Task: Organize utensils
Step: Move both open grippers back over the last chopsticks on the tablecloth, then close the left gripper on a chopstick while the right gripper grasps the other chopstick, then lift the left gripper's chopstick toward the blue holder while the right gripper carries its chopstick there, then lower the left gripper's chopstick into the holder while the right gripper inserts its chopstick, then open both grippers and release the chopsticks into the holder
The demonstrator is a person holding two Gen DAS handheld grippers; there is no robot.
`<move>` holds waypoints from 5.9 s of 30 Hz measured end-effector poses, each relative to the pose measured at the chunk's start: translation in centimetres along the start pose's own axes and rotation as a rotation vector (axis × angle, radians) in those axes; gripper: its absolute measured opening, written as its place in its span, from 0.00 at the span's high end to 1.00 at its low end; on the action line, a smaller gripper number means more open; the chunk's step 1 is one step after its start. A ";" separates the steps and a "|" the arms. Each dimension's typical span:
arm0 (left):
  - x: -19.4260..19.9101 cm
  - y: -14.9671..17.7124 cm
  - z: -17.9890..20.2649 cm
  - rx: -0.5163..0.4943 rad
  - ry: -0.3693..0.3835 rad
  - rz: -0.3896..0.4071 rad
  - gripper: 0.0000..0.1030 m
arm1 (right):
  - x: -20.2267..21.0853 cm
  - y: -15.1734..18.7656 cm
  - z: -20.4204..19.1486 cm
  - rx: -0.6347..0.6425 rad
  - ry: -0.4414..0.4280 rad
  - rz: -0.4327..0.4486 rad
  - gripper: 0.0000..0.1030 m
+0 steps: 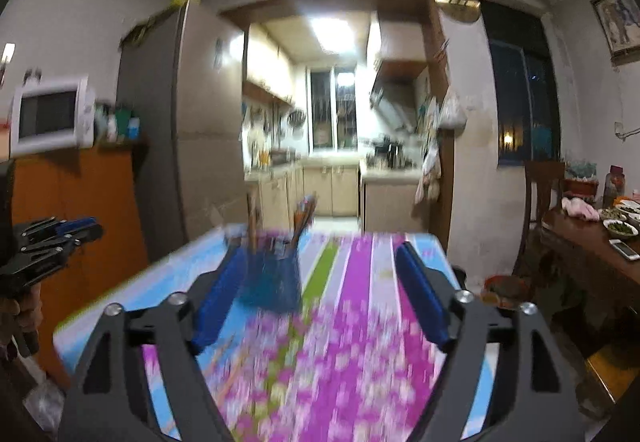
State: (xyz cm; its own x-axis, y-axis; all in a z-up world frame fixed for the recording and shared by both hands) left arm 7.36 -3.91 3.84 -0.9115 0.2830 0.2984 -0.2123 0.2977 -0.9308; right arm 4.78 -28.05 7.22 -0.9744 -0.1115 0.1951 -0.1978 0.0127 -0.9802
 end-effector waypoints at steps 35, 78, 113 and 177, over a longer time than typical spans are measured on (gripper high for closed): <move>-3.0 17.5 7.9 0.133 0.180 -0.349 0.91 | -0.6 18.9 -12.1 -0.006 -0.091 -0.367 0.70; 0.8 9.2 3.2 0.123 -0.012 -0.103 0.93 | -0.2 10.8 -10.0 -0.041 -0.067 -0.152 0.95; -1.5 -1.9 0.2 0.096 -0.206 -0.059 0.92 | -4.1 -0.9 -10.9 -0.053 -0.143 0.009 0.95; -26.0 -12.9 -4.3 0.189 0.001 0.059 0.92 | -26.2 -7.8 -2.5 -0.135 -0.064 -0.030 0.91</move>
State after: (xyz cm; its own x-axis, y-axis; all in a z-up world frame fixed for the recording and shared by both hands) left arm 35.28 -11.17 9.03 -0.9242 0.2957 0.2419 -0.2207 0.1035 -0.9698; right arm 31.57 -22.75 9.79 -0.9598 -0.1768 0.2178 -0.2438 0.1416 -0.9594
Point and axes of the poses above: each gripper's, at about its wrist camera, not at the fingertips, and x roughly against the way its jaws point, z to its right, y to its underside, the point moved 6 cm from there along -x, roughly the way its jaws point, and after that the axes turned 4 degrees about -y, right-handed, at the moved point
